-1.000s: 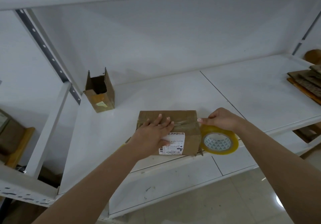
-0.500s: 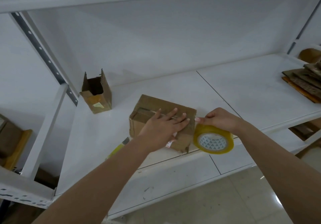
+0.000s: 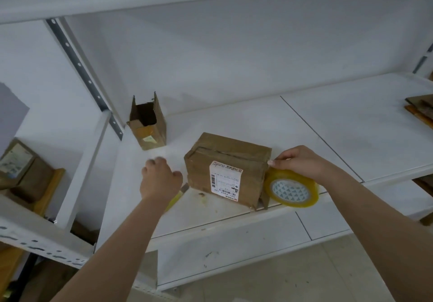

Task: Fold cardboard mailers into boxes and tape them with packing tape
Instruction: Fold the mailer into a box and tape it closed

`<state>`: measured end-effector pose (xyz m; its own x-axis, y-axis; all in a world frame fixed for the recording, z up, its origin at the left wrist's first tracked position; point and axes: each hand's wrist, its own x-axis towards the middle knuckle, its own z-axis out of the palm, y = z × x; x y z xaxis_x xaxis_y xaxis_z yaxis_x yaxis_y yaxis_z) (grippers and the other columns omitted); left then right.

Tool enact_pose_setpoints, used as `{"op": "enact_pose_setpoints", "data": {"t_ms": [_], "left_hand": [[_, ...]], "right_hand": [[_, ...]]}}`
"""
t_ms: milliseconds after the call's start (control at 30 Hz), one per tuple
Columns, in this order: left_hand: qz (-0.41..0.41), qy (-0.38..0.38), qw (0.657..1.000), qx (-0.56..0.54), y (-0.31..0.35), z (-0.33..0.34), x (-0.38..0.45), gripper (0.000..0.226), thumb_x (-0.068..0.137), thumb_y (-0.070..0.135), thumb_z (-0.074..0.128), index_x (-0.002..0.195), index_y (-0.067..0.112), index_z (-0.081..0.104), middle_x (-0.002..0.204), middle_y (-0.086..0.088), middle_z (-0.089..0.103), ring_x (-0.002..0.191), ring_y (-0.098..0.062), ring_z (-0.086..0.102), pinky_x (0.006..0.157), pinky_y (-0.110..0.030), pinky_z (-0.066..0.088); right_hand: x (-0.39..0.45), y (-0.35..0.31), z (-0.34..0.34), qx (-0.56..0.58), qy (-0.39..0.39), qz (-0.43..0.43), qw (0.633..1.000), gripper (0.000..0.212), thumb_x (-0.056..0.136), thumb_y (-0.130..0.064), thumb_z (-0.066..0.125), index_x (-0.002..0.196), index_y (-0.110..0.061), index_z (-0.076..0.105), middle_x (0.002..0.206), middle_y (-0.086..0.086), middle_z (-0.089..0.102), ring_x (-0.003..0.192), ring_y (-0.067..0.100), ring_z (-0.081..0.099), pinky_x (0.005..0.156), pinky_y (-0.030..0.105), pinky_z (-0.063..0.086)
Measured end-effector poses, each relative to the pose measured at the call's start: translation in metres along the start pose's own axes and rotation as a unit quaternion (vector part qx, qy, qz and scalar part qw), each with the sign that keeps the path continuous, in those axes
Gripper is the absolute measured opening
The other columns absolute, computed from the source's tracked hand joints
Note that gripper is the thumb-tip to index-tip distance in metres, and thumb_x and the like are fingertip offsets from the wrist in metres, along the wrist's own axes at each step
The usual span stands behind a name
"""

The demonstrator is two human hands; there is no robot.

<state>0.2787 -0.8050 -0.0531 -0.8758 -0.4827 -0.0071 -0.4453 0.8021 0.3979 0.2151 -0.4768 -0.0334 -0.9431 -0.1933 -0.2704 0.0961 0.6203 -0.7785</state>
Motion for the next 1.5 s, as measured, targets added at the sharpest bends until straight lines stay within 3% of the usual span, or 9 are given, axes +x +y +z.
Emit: {"op": "enact_pose_setpoints", "data": {"t_ms": [133,367,567,667,867,967,1100,1300,1500], "left_hand": [[0.030,-0.153,0.972,0.177,-0.020,0.025,-0.013,0.042,0.090,0.039,0.052,0.121,0.011,0.056,0.120,-0.008,0.054,0.117,-0.027,0.049,0.085,-0.036,0.047],[0.052,-0.083,0.968,0.231,-0.038,0.039,-0.024,0.027,0.092,0.009,0.044,0.107,0.015,0.065,0.107,-0.005,0.067,0.101,-0.024,0.065,0.080,-0.028,0.050],[-0.032,0.051,0.996,-0.062,-0.037,-0.012,0.008,0.011,0.090,0.009,0.050,0.094,0.000,0.046,0.095,-0.022,0.059,0.076,-0.035,0.055,0.064,-0.037,0.043],[0.096,0.081,0.978,-0.167,0.012,-0.036,0.014,0.019,0.098,0.012,0.044,0.108,-0.003,0.048,0.089,-0.017,0.057,0.069,-0.029,0.054,0.058,-0.032,0.036],[0.310,-0.207,0.892,-0.258,0.134,-0.019,-0.030,0.038,0.103,0.032,0.038,0.073,0.021,0.059,0.056,0.004,0.065,0.052,-0.010,0.062,0.056,-0.022,0.055],[0.269,-0.289,0.879,-0.266,0.151,0.007,-0.035,0.042,0.103,0.034,0.038,0.072,0.013,0.058,0.052,0.000,0.064,0.045,-0.013,0.059,0.049,-0.021,0.050],[0.189,-0.266,0.898,-0.294,0.138,0.030,-0.029,0.042,0.103,0.033,0.039,0.073,0.010,0.057,0.047,0.001,0.060,0.037,-0.009,0.051,0.043,-0.019,0.046],[0.268,-0.234,0.914,-0.196,0.129,0.034,-0.035,0.042,0.104,0.030,0.035,0.070,0.013,0.053,0.052,0.000,0.060,0.038,-0.007,0.052,0.045,-0.017,0.047],[0.263,-0.247,0.918,-0.161,0.118,0.037,-0.043,0.040,0.104,0.034,0.035,0.074,0.014,0.053,0.054,0.002,0.061,0.038,-0.005,0.052,0.046,-0.017,0.046]], "right_hand": [[0.005,-0.004,0.008,-0.012,-0.006,0.000,1.000,0.032,0.072,-0.055,0.077,0.087,-0.027,0.074,0.082,-0.008,0.073,0.070,0.008,0.070,0.058,0.021,0.050],[0.007,-0.004,0.012,-0.013,-0.003,0.006,1.000,0.034,0.072,-0.056,0.076,0.087,-0.025,0.074,0.082,-0.005,0.074,0.073,0.012,0.071,0.063,0.025,0.053],[0.004,-0.003,0.010,0.021,-0.001,0.011,1.000,0.019,0.080,-0.043,0.074,0.080,-0.024,0.076,0.083,-0.002,0.073,0.077,0.014,0.069,0.066,0.027,0.052],[0.004,-0.003,0.009,0.041,-0.007,0.020,0.999,0.013,0.084,-0.028,0.070,0.081,-0.017,0.077,0.088,0.008,0.073,0.082,0.022,0.069,0.075,0.036,0.056],[-0.001,-0.003,0.002,0.052,-0.069,0.019,0.996,0.014,0.086,-0.020,0.065,0.095,-0.022,0.076,0.093,0.006,0.074,0.087,0.025,0.070,0.086,0.041,0.055],[-0.007,0.000,-0.003,0.071,-0.101,0.014,0.992,0.023,0.086,-0.012,0.063,0.104,-0.024,0.073,0.102,0.007,0.073,0.096,0.027,0.068,0.089,0.040,0.053],[-0.016,0.008,0.000,0.106,-0.098,0.011,0.989,0.022,0.088,-0.015,0.067,0.109,-0.023,0.070,0.107,0.008,0.071,0.097,0.027,0.068,0.086,0.037,0.055],[-0.015,-0.002,0.006,-0.088,-0.077,0.026,0.993,0.030,0.083,-0.042,0.072,0.110,-0.030,0.065,0.110,-0.005,0.059,0.097,0.013,0.060,0.075,0.025,0.048],[-0.014,-0.007,0.024,-0.329,-0.118,0.097,0.932,0.050,0.083,-0.055,0.065,0.105,-0.010,0.063,0.104,0.004,0.060,0.095,0.020,0.057,0.089,0.035,0.048]]}}
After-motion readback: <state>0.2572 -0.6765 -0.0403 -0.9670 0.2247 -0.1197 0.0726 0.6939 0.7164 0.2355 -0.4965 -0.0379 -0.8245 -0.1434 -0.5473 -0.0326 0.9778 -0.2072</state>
